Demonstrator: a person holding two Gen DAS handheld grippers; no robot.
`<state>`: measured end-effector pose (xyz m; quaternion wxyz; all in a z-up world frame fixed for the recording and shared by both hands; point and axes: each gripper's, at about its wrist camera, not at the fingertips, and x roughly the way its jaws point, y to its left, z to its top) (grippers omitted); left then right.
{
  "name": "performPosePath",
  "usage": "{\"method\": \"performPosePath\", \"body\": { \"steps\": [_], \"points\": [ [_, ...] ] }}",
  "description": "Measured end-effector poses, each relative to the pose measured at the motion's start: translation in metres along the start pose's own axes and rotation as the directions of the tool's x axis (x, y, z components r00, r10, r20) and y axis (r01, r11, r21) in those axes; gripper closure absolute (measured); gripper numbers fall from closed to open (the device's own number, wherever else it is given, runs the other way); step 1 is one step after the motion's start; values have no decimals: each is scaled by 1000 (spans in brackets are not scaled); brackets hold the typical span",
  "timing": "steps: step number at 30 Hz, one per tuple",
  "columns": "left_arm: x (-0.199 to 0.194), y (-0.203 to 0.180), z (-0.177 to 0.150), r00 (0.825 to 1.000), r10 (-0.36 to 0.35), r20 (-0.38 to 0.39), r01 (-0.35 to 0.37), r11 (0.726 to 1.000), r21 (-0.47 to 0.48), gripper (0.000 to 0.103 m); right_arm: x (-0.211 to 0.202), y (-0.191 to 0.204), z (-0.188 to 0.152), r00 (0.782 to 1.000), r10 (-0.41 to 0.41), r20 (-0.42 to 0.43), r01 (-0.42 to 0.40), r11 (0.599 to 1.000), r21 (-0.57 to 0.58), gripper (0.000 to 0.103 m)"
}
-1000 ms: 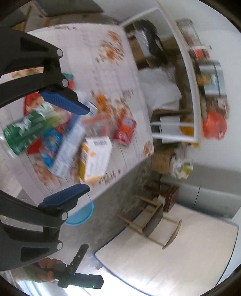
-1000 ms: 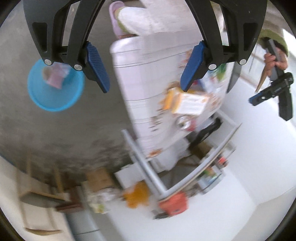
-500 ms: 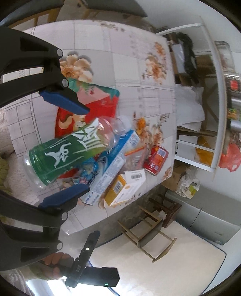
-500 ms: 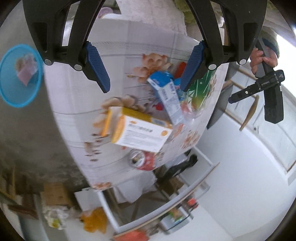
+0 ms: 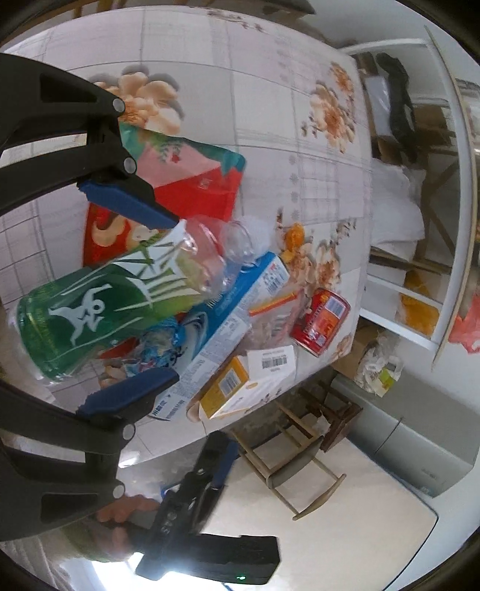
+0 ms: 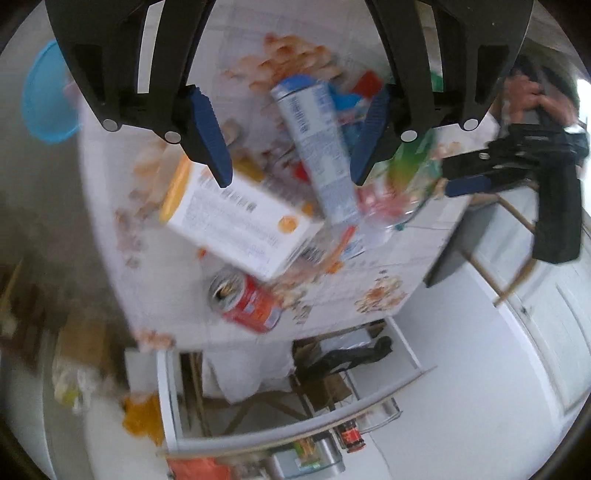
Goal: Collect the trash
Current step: 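Grasp the white medicine box with the right tool and lift it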
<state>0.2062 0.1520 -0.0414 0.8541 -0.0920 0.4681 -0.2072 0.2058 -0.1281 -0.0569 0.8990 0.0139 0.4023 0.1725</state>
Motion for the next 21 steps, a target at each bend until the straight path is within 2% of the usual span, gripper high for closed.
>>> {"method": "performPosePath", "body": {
  "steps": [1,2,4,7,10,14,20,21],
  "points": [
    [1,-1,1,1000,-2,1,2,1000,10,28,2,1,3,1000,-14,-1,14,998,-62,31],
    [1,-1,2,1000,-1,3,1,1000,19,28,5,1,6,1000,-17,-1,17,993,-119,29],
    [3,0,4,1000,-2,5,1,999,32,28,14,-4,11,1000,9,-25,-13,980,-199,13],
    [4,2,8,1000,-10,7,10,999,30,28,37,-8,19,994,43,-100,-73,942,-326,8],
    [4,5,10,1000,-11,7,11,1000,25,28,65,-11,25,977,66,-202,-151,887,-436,8],
    [4,9,17,1000,-9,6,9,1000,20,28,86,-16,29,960,98,-263,-214,861,-462,8],
    [0,15,35,999,-46,20,46,999,3,28,104,-27,27,946,131,-297,-250,877,-411,8],
    [-1,16,38,998,-51,22,51,999,1,28,105,-29,26,943,144,-299,-259,882,-394,11]
  ]
}}
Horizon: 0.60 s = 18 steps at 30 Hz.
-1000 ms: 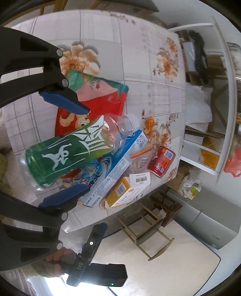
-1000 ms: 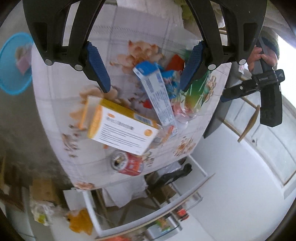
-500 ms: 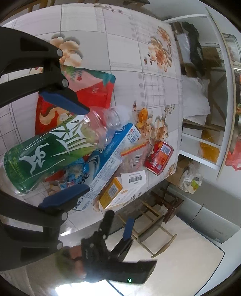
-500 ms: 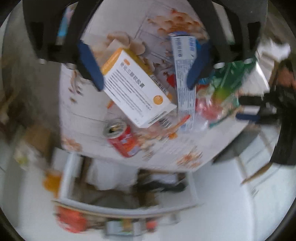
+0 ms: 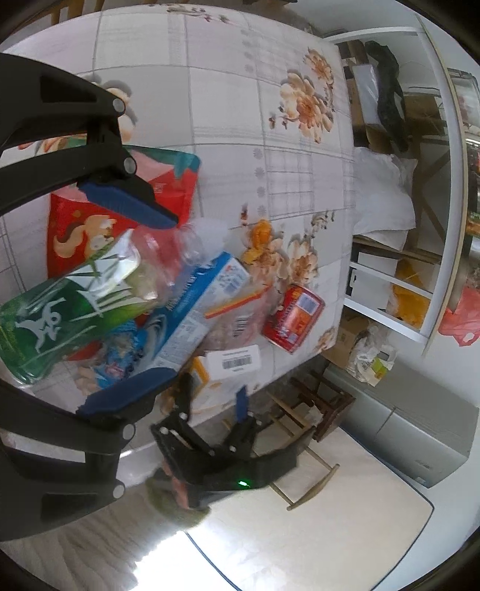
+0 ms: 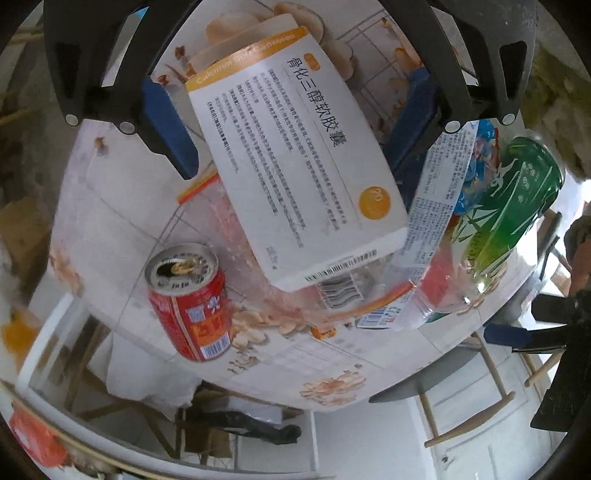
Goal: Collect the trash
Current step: 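Grasp the white medicine box with the right tool and lift it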
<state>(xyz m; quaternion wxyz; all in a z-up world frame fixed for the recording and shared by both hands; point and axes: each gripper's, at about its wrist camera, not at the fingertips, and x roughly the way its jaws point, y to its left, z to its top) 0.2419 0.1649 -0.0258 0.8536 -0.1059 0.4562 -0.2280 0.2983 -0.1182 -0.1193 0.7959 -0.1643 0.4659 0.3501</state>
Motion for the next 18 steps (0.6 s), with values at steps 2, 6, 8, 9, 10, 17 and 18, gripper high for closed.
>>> {"method": "performPosePath", "body": {
  "steps": [2,6,8,9,10,17,18],
  "points": [
    [0,1,7,1000,-11,3,11,1000,-8,28,-1,0,-3,1000,7,15,-8,1000,25,16],
    [2,3,21,999,-40,5,40,999,-23,28,-12,-2,-10,998,7,56,-12,997,81,20],
    [3,3,25,999,-55,3,55,998,-28,28,-20,-4,-15,997,-2,78,-8,993,121,22],
    [4,2,28,998,-60,4,60,998,-28,28,-25,-6,-17,996,-5,89,-8,989,148,22],
    [4,1,30,998,-64,7,64,998,-26,28,-28,-8,-20,995,-6,97,-10,986,167,23],
    [11,-7,42,998,-61,-10,61,998,2,28,-65,-18,-58,982,-52,182,-23,923,384,24],
    [14,-8,44,998,-56,-16,57,998,9,28,-68,-19,-61,980,-60,189,-23,912,410,24]
  ]
}}
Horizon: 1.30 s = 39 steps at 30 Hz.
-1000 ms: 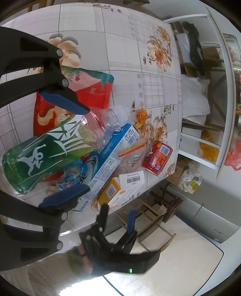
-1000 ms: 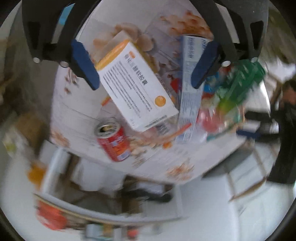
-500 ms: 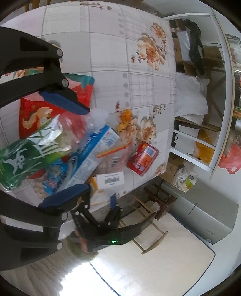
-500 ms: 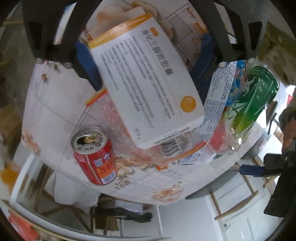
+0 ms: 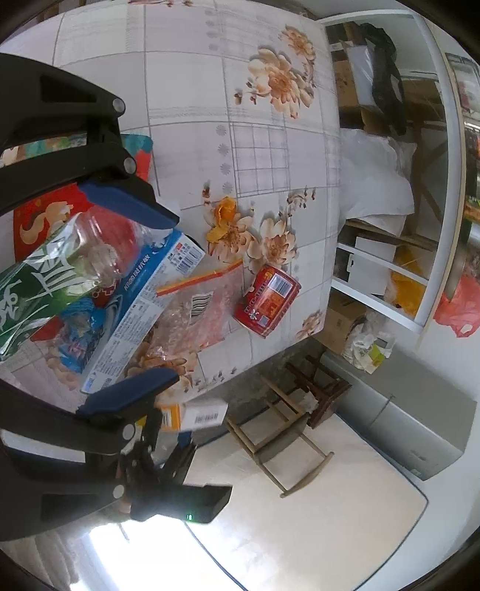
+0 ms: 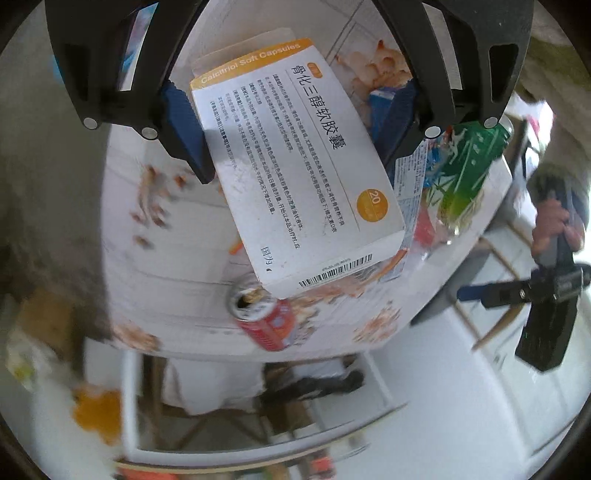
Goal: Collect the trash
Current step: 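Grasp the white medicine box with the right tool and lift it, then grasp the plastic bag with red strip with the left tool while the right tool holds the box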
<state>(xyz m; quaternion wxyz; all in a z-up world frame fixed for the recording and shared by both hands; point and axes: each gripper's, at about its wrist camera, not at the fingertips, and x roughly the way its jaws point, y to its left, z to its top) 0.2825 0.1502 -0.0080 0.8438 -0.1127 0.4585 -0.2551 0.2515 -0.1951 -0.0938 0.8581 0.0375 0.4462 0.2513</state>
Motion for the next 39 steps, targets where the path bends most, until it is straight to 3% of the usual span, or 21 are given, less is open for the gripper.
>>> {"method": "performPosePath", "body": {
  "steps": [7,11,16,20,25,31,35,39],
  "points": [
    [12,-18,19,998,46,-31,-42,992,120,28,-29,-22,-27,993,-120,10,113,958,263,24],
    [23,-31,31,995,77,-58,-62,974,218,28,-41,-32,-46,993,-116,15,100,907,409,24],
    [61,-39,42,980,100,-174,-50,961,271,28,-44,-32,-61,994,-107,34,78,874,479,25],
    [100,-26,60,947,76,-312,-15,981,194,28,-41,-30,-63,993,-111,34,81,870,486,25],
    [136,11,85,907,14,-422,-20,1000,-10,31,-41,-28,-62,993,-110,44,75,870,488,25],
    [163,31,88,869,37,-494,-70,996,-49,32,-40,-27,-62,993,-114,42,80,872,483,25],
    [170,44,87,856,-44,-516,-29,991,-133,35,-41,-27,-63,992,-117,40,83,869,488,25],
    [171,48,85,849,-73,-523,-11,988,-157,42,-42,-26,-62,992,-119,37,86,867,491,25]
  ]
}}
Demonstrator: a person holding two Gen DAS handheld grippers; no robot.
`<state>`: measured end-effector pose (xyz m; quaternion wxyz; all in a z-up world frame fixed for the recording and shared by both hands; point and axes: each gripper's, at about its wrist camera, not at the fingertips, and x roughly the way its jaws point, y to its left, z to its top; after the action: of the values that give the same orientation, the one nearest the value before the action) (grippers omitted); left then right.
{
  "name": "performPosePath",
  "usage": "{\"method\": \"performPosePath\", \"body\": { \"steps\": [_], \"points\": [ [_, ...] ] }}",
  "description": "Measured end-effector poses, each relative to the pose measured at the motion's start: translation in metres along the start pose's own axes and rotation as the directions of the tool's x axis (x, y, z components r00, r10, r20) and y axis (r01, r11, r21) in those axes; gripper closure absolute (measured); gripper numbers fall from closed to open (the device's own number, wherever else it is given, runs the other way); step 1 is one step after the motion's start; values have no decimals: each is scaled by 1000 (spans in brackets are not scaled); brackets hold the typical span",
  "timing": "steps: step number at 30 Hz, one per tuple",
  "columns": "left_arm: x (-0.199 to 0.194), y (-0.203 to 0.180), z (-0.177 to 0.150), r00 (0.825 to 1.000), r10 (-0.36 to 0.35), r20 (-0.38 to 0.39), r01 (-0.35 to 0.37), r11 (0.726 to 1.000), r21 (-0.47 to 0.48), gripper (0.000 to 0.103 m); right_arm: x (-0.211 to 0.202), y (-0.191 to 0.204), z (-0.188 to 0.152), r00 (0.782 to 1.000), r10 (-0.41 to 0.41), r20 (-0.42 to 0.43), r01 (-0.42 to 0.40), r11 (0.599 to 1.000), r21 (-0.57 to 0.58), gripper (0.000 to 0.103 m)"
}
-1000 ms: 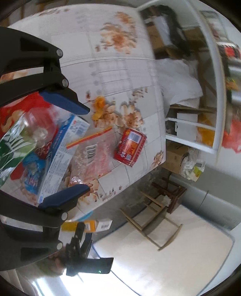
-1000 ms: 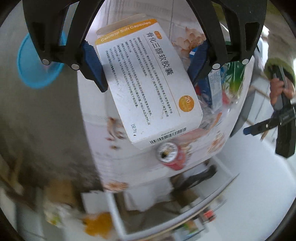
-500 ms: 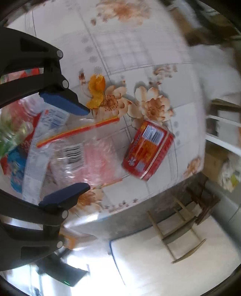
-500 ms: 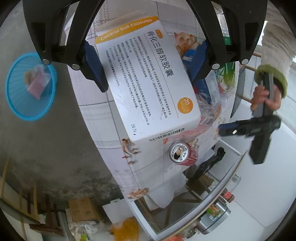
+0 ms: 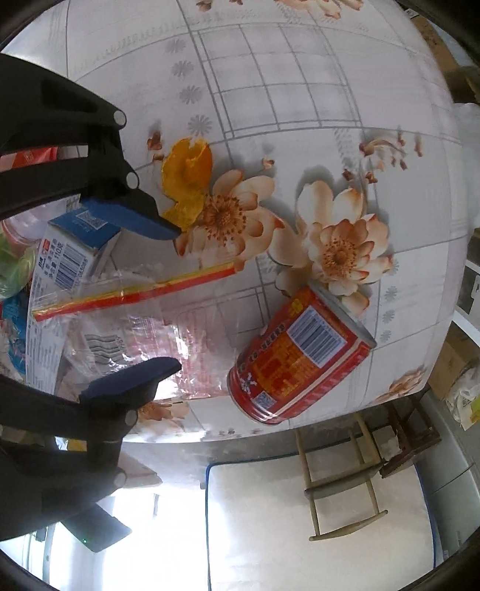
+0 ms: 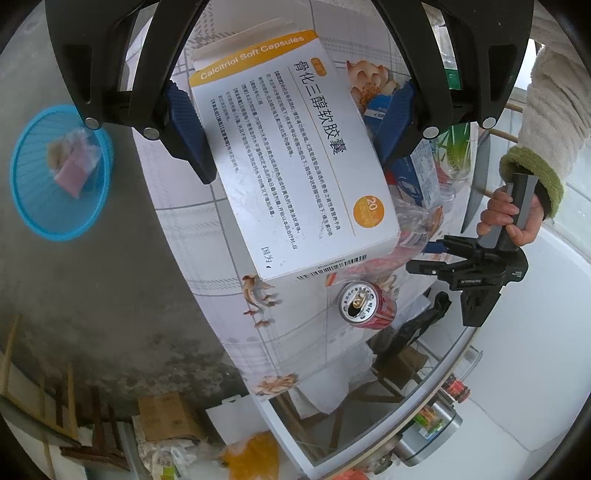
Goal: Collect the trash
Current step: 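Grasp the plastic bag with red strip with the left tool while the right tool holds the box, then carry the plastic bag and medicine box over the blue wastebasket with both tools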
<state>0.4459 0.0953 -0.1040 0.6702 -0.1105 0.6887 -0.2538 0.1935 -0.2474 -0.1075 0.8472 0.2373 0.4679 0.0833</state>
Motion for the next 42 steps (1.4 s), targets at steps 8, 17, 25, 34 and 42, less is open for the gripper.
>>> {"method": "performPosePath", "body": {
  "steps": [8,17,25,34,42],
  "points": [
    [4,3,0,998,-57,-6,57,998,-28,64,-1,-1,-1,1000,-3,2,3,1000,6,25],
    [-6,-3,-8,995,-97,19,97,995,9,83,-1,-4,-1,1000,-9,0,9,1000,13,25],
    [-26,-14,-23,990,-129,50,126,991,47,92,-1,-3,-1,1000,-6,5,6,1000,11,26],
    [-50,-32,-40,978,-182,102,172,980,100,97,-6,-2,-2,1000,-2,18,2,1000,10,26],
    [-73,-55,-58,962,-235,139,208,961,184,99,-13,1,-3,999,-7,37,7,1000,10,26]
  ]
}}
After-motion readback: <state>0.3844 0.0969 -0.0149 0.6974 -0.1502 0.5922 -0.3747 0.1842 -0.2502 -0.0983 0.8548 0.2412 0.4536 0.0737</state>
